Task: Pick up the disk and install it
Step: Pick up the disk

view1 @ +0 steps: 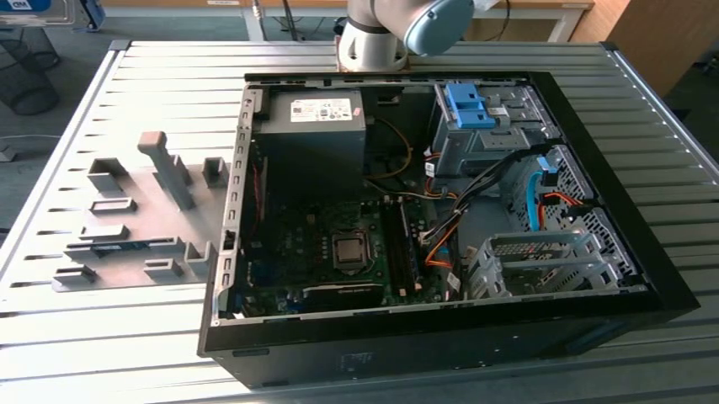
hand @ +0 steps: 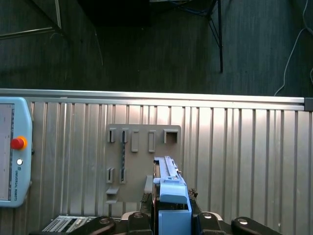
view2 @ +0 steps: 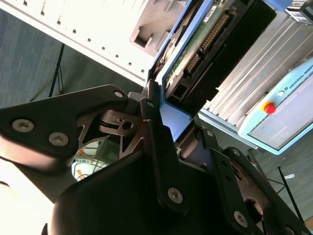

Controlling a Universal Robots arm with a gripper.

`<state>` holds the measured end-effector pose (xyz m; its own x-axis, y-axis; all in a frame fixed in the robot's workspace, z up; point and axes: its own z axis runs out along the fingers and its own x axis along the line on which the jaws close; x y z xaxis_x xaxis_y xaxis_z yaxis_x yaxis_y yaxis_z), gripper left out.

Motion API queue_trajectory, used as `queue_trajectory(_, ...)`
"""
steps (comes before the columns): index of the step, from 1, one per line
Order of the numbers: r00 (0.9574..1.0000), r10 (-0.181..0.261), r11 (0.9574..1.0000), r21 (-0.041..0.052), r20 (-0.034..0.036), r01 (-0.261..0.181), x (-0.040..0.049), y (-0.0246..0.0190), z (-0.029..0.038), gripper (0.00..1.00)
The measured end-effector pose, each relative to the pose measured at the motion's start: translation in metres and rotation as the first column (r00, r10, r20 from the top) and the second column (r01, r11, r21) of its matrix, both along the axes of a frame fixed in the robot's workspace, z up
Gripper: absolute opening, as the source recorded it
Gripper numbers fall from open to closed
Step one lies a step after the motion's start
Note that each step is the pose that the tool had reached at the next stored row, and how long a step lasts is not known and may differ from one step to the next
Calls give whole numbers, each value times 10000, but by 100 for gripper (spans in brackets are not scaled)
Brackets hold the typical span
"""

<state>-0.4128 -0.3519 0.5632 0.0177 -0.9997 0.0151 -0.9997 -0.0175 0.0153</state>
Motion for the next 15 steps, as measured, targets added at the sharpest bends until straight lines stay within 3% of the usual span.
queue_trajectory(15, 10000, 1, 10000, -1, -1, -1, 47, 0, 1, 37)
